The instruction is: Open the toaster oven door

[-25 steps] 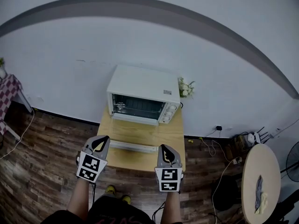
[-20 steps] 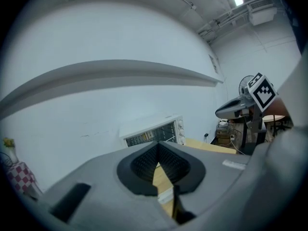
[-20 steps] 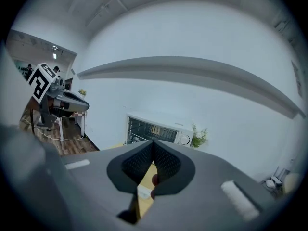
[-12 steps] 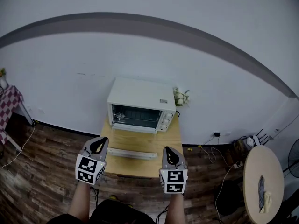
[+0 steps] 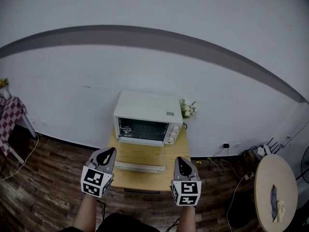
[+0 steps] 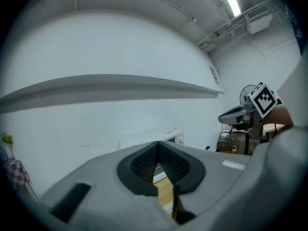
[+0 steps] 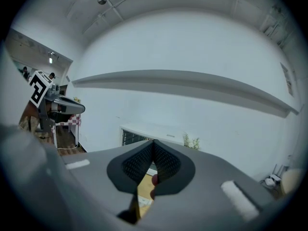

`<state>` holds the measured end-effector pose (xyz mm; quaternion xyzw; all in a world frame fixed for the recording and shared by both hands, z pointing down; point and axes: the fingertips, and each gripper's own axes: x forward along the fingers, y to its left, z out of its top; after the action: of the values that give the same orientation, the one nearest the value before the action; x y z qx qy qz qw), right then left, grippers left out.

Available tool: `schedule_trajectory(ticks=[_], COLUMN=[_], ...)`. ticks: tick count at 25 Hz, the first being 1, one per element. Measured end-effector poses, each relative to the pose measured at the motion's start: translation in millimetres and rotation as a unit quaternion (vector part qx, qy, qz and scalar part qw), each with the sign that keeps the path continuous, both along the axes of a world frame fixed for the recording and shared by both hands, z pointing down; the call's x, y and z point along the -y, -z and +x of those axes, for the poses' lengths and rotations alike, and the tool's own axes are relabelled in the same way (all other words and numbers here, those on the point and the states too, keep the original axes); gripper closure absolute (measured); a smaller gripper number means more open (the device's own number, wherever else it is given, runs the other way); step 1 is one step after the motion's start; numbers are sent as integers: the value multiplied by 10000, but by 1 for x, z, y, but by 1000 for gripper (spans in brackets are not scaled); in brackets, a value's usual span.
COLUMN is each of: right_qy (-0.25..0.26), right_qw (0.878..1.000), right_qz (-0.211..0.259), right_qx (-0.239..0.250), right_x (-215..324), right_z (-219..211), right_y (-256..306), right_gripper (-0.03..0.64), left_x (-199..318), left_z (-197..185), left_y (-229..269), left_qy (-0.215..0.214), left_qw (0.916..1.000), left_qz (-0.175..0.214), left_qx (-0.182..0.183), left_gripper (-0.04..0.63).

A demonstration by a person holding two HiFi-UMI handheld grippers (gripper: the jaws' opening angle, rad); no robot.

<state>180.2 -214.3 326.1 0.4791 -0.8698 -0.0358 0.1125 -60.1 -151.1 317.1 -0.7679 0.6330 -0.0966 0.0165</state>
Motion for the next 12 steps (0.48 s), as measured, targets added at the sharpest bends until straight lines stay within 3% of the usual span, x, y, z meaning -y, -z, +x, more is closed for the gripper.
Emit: schedule_trajectory(ticks=[7, 12], right_qy=[40, 43], right_qw=[10000, 9999], right_qz=[-3, -7], right_qx=[66, 126], right_x=[1, -1], right_z=[-1, -1], right_y=[4, 6], right_gripper=[609, 609], left_x=[-1, -5], left_z=[-12, -15], left_y=[7, 4], left_qy=[107, 161], left_qw=[9994, 9992], left_qz=[98, 41], left_qx=[-316, -352], left_gripper=[597, 597])
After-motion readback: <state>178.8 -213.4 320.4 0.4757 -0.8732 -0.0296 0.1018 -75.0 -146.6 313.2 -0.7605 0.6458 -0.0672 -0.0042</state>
